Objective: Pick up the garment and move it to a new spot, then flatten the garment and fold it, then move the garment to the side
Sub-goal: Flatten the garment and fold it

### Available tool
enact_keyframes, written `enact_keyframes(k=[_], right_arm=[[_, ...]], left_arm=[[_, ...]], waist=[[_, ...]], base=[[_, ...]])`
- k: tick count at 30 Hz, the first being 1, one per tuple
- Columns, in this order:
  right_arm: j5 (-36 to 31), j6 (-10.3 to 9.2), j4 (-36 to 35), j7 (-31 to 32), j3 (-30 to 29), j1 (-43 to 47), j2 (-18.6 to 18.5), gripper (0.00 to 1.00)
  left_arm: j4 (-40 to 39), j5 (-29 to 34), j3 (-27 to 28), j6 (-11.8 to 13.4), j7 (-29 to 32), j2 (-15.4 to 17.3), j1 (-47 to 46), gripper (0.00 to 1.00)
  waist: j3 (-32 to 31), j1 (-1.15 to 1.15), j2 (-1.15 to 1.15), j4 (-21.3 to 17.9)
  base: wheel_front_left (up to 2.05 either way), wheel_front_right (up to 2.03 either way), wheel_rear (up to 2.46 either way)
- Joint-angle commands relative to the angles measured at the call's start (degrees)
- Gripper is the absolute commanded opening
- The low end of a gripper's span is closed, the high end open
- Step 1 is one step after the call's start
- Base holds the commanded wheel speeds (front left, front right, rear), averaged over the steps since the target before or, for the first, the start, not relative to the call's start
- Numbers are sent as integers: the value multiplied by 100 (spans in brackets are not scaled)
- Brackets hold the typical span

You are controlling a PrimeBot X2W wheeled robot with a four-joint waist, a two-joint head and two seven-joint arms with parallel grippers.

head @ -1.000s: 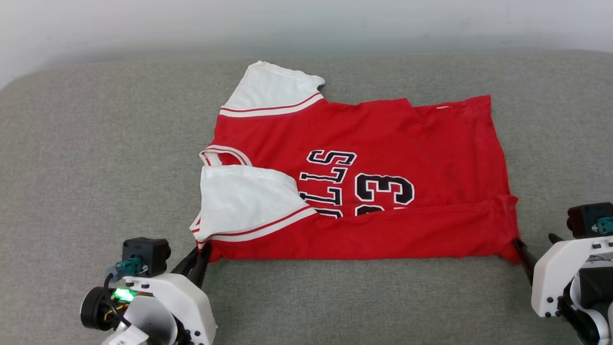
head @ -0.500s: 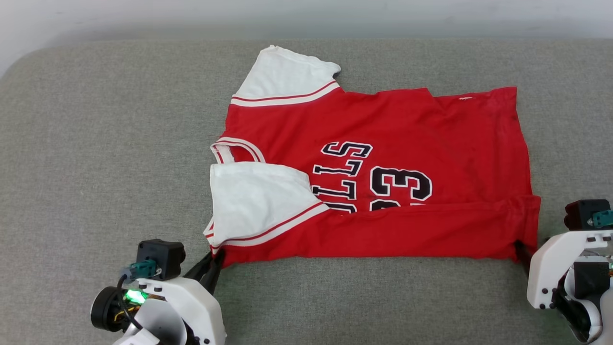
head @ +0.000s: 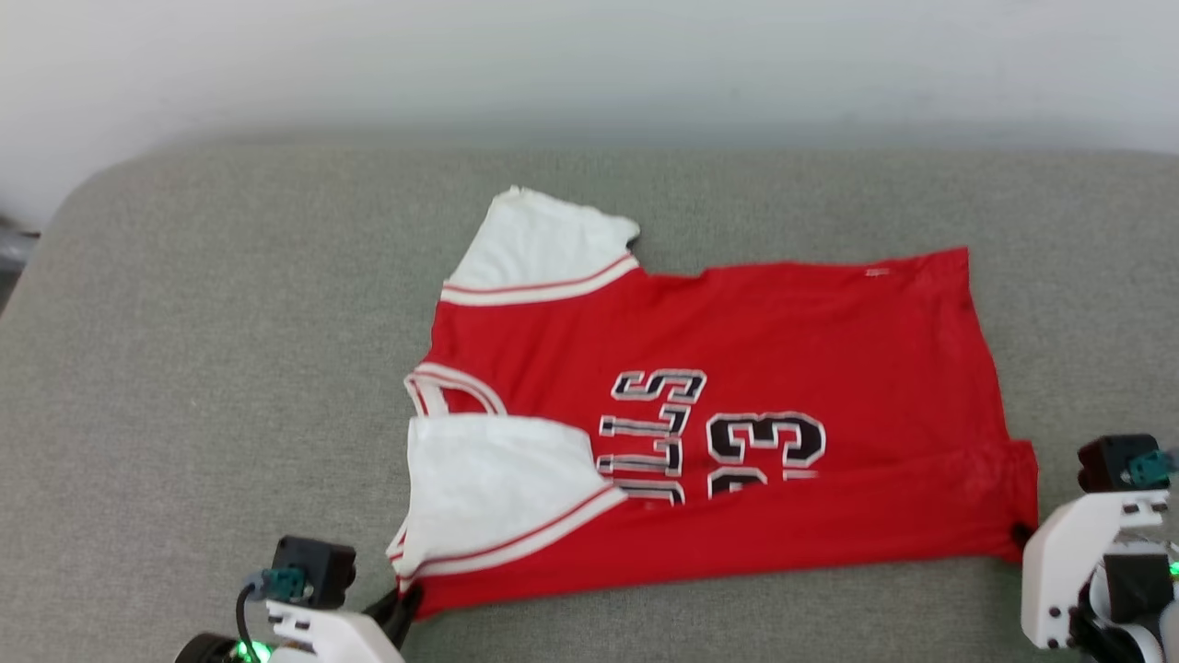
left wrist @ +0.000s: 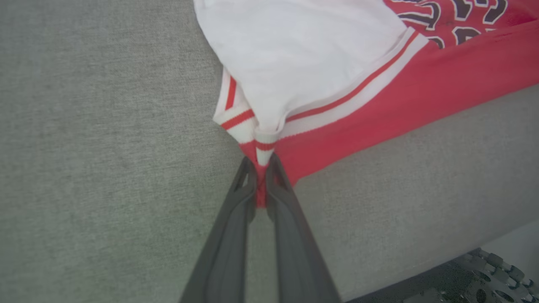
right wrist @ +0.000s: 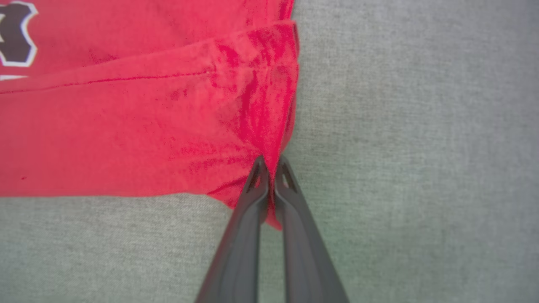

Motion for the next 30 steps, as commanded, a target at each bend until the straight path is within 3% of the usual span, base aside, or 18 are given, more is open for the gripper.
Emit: enact_keyframes(k=[1, 9, 19, 20, 21, 22, 30], right_arm=[[150, -9, -168, 139, -44, 230, -116, 0], [538, -9, -1040, 840, -325, 1057, -249, 0], [632, -9, -1594, 1112, -610, 1878, 66, 0], [585, -9, -1602, 1048, -610, 1872, 77, 81], [555, -9, -1585, 986, -626, 1849, 113, 100], [552, -9, -1571, 923, -596, 1815, 135, 100], [604, -7, -1832, -59, -553, 1300, 128, 100]], left_arm=[[7, -39, 21, 57, -30, 69, 221, 0], [-120, -138, -50, 105, -26, 125, 690, 0], [-52, -231, -245, 102, 6, 2, 972, 0], [-15, -183, -248, 111, -30, 3, 933, 43], [14, -148, -242, 122, -76, -15, 883, 91], [38, -134, -232, 129, -126, -40, 831, 100], [-91, -59, 237, 157, -1183, -299, 410, 100]], waist=[[-293, 0, 0, -40], [-533, 0, 0, -44], [-600, 0, 0, -129], [-602, 0, 0, -138], [-599, 0, 0, -146], [-601, 0, 0, -150], [-631, 0, 0, -200]], base=[[0, 0, 0], [0, 0, 0], [0, 0, 0], [0, 0, 0], [0, 0, 0], [0, 0, 0], [0, 0, 0]])
